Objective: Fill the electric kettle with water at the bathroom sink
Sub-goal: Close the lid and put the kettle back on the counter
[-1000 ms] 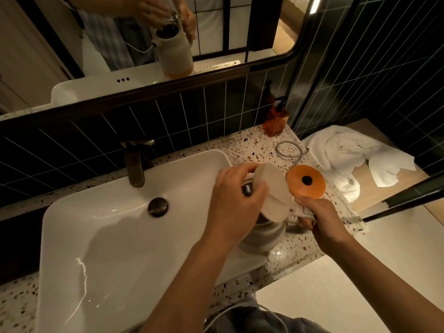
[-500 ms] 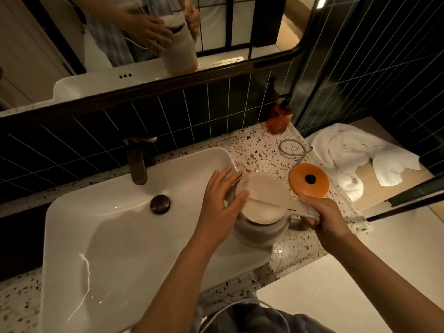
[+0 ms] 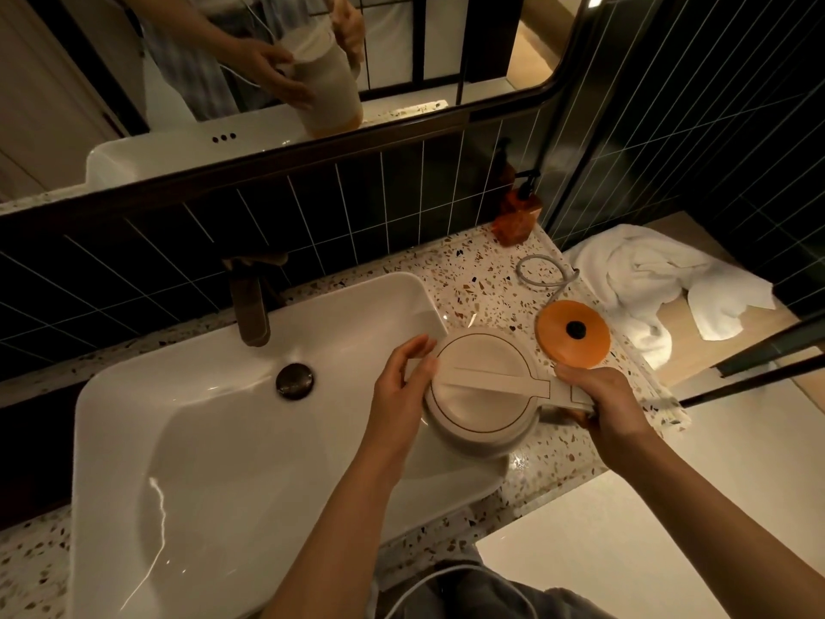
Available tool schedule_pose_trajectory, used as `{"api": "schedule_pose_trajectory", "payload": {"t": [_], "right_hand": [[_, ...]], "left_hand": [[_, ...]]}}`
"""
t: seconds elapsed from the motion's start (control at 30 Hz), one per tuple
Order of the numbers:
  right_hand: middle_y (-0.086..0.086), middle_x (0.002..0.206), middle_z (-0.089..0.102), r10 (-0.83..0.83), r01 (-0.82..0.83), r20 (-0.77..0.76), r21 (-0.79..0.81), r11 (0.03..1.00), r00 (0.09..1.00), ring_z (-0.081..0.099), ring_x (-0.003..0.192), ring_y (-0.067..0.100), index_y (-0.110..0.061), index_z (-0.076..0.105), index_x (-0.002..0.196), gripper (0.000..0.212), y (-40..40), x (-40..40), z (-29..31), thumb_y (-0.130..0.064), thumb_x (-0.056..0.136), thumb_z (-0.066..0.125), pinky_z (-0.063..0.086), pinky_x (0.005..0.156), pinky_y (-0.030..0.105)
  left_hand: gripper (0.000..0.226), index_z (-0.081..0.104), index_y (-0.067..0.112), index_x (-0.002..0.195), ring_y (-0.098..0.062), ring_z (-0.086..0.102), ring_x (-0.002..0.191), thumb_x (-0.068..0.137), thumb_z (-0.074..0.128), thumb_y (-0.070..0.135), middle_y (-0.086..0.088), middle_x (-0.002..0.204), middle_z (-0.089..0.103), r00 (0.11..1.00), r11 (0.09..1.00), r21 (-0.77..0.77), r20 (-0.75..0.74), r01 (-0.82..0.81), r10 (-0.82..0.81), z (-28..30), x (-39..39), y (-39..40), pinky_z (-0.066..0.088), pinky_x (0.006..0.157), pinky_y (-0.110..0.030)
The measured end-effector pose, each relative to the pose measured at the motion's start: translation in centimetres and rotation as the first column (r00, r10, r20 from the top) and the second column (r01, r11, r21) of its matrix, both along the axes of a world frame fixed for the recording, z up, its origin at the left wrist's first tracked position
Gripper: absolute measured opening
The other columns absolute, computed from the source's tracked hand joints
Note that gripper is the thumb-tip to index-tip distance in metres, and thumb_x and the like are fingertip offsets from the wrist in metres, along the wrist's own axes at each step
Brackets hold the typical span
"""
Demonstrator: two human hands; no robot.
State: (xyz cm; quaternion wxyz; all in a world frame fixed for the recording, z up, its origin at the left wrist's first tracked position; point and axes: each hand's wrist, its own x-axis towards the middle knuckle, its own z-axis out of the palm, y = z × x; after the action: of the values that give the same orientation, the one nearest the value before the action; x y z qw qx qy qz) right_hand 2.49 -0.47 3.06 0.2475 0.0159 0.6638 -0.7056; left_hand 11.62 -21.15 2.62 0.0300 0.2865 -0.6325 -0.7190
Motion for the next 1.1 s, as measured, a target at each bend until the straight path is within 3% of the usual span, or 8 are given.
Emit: {"api": "schedule_pose_trajectory", "payload": {"t": [0.23,0.33,0.6,0.7,0.8,0.87,1.0,1.1], "right_hand": [[0.005,0.059,0.073,-0.020,0.020,-0.013,0.004,1.000,1.000,0.072,0.059,0.017,-0.008,0.074,0.055,0.033,-0.5,0.5,-0.2,-0.006,0.085,0.059,0.060,0.059,0.025],[0.000,0.048,0.067,-0.058,0.058,0.015,-0.042,0.997,0.998,0.064,0.047,0.007,-0.012,0.068,0.049,0.046,-0.5,0.5,0.0,-0.002,0.089,0.049,0.051,0.048,0.016],[-0.009,0.034,0.050,-0.038,0.034,-0.065,-0.074,0.997,0.997,0.046,0.035,0.003,-0.019,0.059,0.034,0.064,1.9,-0.9,0.5,-0.003,0.093,0.040,0.038,0.051,0.025],[-0.008,0.033,0.051,-0.035,0.031,-0.029,-0.125,0.992,0.999,0.048,0.035,0.000,-0.018,0.060,0.033,0.069,3.6,-2.7,0.8,0.003,0.093,0.034,0.041,0.047,0.018],[-0.004,0.040,0.057,-0.026,0.020,-0.058,-0.107,0.994,0.998,0.055,0.039,0.006,-0.016,0.066,0.041,0.050,5.9,-5.5,0.0,-0.013,0.088,0.050,0.045,0.048,0.021],[0.007,0.049,0.063,-0.003,-0.001,-0.050,-0.091,0.996,0.999,0.061,0.046,0.019,-0.010,0.070,0.052,0.027,7.3,-7.4,-0.5,-0.032,0.068,0.066,0.050,0.049,0.028],[0.038,0.060,0.044,0.071,-0.075,-0.080,-0.053,0.996,0.994,0.043,0.056,0.037,0.021,0.047,0.062,0.079,10.6,-11.4,-1.5,-0.051,0.052,0.078,0.036,0.055,0.032],[0.017,0.052,0.054,0.113,-0.120,-0.094,-0.072,0.990,0.989,0.053,0.050,0.025,0.008,0.060,0.061,0.048,12.8,-14.2,-2.1,-0.039,0.063,0.069,0.042,0.052,0.026]], "left_hand": [[0.032,0.070,0.022,0.114,-0.016,0.065,0.109,0.101,0.043,0.033,0.002,0.112,0.073,0.985,0.966,0.196,0.046,-0.169,0.163,-0.3,-0.3,0.9,0.052,0.094,-0.032],[0.032,0.071,0.022,0.110,-0.017,0.065,0.110,0.101,0.042,0.033,0.002,0.112,0.073,0.976,0.949,0.232,0.023,-0.214,0.215,0.5,-1.0,1.4,0.049,0.099,-0.039],[0.033,0.074,0.024,0.104,-0.017,0.064,0.112,0.100,0.042,0.029,0.003,0.111,0.074,0.974,0.947,0.236,-0.001,-0.219,0.226,2.3,-3.1,3.9,0.048,0.100,-0.040],[0.034,0.075,0.022,0.101,-0.016,0.065,0.111,0.100,0.042,0.027,0.002,0.109,0.075,0.971,0.941,0.254,-0.023,-0.224,0.237,3.1,-4.5,5.6,0.048,0.098,-0.037],[0.033,0.074,0.021,0.100,-0.017,0.066,0.110,0.100,0.042,0.026,0.000,0.110,0.075,0.962,0.931,0.269,-0.041,-0.249,0.269,3.4,-6.2,7.9,0.049,0.097,-0.037],[0.033,0.074,0.020,0.101,-0.017,0.067,0.108,0.101,0.041,0.025,-0.001,0.109,0.075,0.955,0.926,0.260,-0.043,-0.273,0.293,3.3,-7.3,9.3,0.050,0.095,-0.036],[0.029,0.074,0.020,0.102,-0.017,0.068,0.106,0.100,0.045,0.020,-0.001,0.108,0.075,0.927,0.902,0.246,-0.034,-0.355,0.374,2.4,-10.1,13.3,0.052,0.092,-0.036],[0.027,0.074,0.019,0.103,-0.018,0.067,0.106,0.099,0.046,0.020,-0.002,0.110,0.074,0.916,0.888,0.251,-0.017,-0.385,0.402,1.4,-12.2,15.9,0.052,0.092,-0.036]]}}
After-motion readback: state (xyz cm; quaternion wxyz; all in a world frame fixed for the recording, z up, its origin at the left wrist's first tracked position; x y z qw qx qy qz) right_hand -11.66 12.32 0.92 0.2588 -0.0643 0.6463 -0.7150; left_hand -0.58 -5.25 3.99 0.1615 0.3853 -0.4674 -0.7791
